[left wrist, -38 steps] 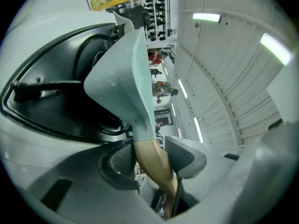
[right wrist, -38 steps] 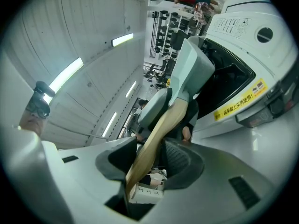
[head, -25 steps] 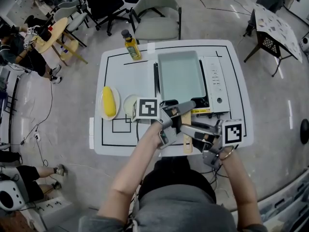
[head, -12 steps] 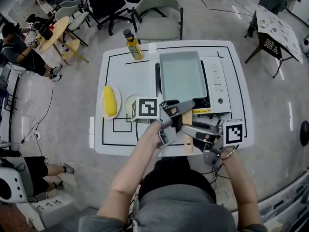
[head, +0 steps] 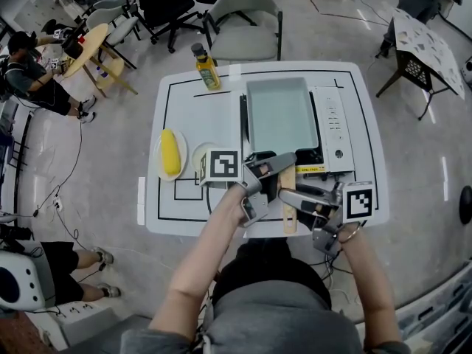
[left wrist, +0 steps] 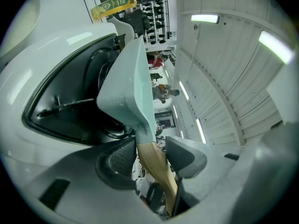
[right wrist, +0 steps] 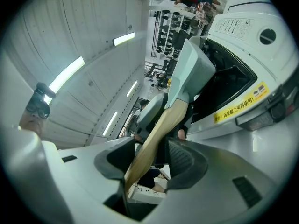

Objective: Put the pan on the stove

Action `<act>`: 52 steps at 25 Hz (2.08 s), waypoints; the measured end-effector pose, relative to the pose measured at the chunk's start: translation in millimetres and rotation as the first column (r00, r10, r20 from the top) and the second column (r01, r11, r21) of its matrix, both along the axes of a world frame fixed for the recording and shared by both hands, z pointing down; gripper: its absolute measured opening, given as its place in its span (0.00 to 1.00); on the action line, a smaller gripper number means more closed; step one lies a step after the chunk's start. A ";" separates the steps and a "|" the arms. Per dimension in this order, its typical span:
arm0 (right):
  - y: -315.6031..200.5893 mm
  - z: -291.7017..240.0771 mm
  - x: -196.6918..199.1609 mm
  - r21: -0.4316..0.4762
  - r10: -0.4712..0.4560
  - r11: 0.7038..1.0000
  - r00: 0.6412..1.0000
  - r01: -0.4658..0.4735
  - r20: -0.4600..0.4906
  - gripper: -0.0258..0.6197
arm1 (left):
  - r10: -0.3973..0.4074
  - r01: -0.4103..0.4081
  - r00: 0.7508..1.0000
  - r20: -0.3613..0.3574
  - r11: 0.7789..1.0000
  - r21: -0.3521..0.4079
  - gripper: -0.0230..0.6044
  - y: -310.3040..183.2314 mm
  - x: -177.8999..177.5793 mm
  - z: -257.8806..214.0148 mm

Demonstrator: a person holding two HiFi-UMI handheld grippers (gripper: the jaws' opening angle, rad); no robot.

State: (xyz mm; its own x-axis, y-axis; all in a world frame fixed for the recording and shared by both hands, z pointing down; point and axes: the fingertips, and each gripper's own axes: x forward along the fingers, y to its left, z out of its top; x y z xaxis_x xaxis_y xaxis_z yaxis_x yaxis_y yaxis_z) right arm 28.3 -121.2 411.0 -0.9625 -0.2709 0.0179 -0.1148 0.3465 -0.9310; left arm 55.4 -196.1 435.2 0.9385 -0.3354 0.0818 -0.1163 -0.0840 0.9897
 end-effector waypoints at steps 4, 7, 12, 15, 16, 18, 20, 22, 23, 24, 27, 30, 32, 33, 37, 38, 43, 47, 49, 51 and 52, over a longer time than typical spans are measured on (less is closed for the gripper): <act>-1.1 3.0 4.5 -0.010 0.019 1.000 1.000 -0.020 -0.007 0.38 | -0.012 0.012 1.000 -0.009 1.000 -0.010 0.33 -1.2 -2.0 0.4; -2.7 5.3 11.1 -0.005 0.043 0.999 0.999 -0.043 -0.024 0.39 | -0.011 0.011 1.000 -0.003 1.000 -0.004 0.34 -1.2 -2.0 2.5; -12.7 11.7 36.3 0.031 0.144 0.989 0.983 -0.142 -0.113 0.38 | -0.013 0.013 1.000 0.001 1.000 -0.008 0.34 0.3 -3.1 2.1; -19.5 11.3 52.3 0.075 0.206 0.978 0.963 -0.195 -0.175 0.36 | -0.012 0.012 1.000 0.003 1.000 0.000 0.34 1.2 -3.8 1.7; -21.6 12.1 58.0 0.095 0.223 0.974 0.953 -0.208 -0.206 0.34 | -0.010 0.010 1.000 0.003 1.000 0.003 0.34 1.5 -3.8 1.4; -26.5 10.2 66.9 0.147 0.266 0.961 0.928 -0.233 -0.262 0.31 | -0.009 0.009 1.000 0.003 1.000 0.008 0.34 1.9 -3.8 0.8; -31.3 5.0 73.3 0.201 0.311 0.945 0.902 -0.259 -0.299 0.27 | -0.012 0.012 1.000 0.002 1.000 0.009 0.34 1.9 -4.0 0.5; -35.0 1.1 80.0 0.248 0.351 0.928 0.876 -0.278 -0.330 0.24 | -0.015 0.015 1.000 0.000 1.000 0.008 0.34 2.3 -3.9 0.2; -36.5 -0.6 83.0 0.270 0.369 0.920 0.864 -0.285 -0.344 0.22 | -0.016 0.016 1.000 0.000 1.000 0.007 0.34 2.5 -4.0 0.2; -37.8 -2.3 85.5 0.292 0.385 0.911 0.851 -0.289 -0.357 0.21 | -0.018 0.018 1.000 0.000 1.000 0.006 0.34 2.7 -4.5 0.3; -39.6 -8.0 90.8 0.348 0.423 0.890 0.820 -0.296 -0.386 0.18 | -0.021 0.021 1.000 0.001 1.000 0.008 0.34 3.8 -6.3 0.2; -39.5 -14.7 94.2 0.386 0.447 0.874 0.800 -0.296 -0.400 0.16 | -0.032 0.032 0.999 0.002 0.999 0.005 0.34 5.6 -8.3 -0.6; -39.6 -18.6 96.9 0.410 0.463 0.863 0.786 -0.295 -0.409 0.14 | -0.039 0.039 0.999 0.001 0.999 0.003 0.34 6.8 -9.3 -1.6; -39.7 -20.3 98.6 0.422 0.473 0.857 0.778 -0.296 -0.414 0.13 | -0.042 0.042 0.999 0.002 0.999 0.004 0.34 7.3 -10.0 -1.9; -42.8 -25.1 107.5 0.477 0.528 0.822 0.730 -0.311 -0.434 0.09 | -0.052 0.052 0.999 0.013 0.999 0.004 0.34 8.4 -14.3 0.0; -44.0 -25.7 109.5 0.488 0.540 0.814 0.718 -0.314 -0.438 0.08 | -0.054 0.054 0.998 0.013 0.999 0.003 0.34 8.3 -15.0 0.5; -45.9 -28.0 113.3 0.529 0.570 0.792 0.680 -0.305 -0.461 0.05 | -0.072 0.072 0.997 0.020 0.997 0.006 0.34 10.3 -18.3 -1.5; -45.9 -28.6 113.1 0.555 0.579 0.782 0.658 -0.283 -0.481 0.04 | -0.089 0.089 0.996 0.029 0.996 0.002 0.34 14.4 -25.0 0.8; -46.1 -28.7 112.2 0.562 0.581 0.780 0.653 -0.276 -0.486 0.04 | -0.104 0.104 0.994 0.035 0.995 -0.001 0.34 16.5 -31.6 2.3; -46.4 -28.5 110.6 0.565 0.577 0.781 0.652 -0.266 -0.491 0.04 | -0.121 0.121 0.992 0.037 0.993 0.004 0.34 17.9 -39.5 1.2; -46.5 -28.3 109.8 0.565 0.575 0.782 0.652 -0.262 -0.494 0.04 | -0.131 0.130 0.991 0.033 0.991 0.009 0.34 18.5 -43.4 -0.8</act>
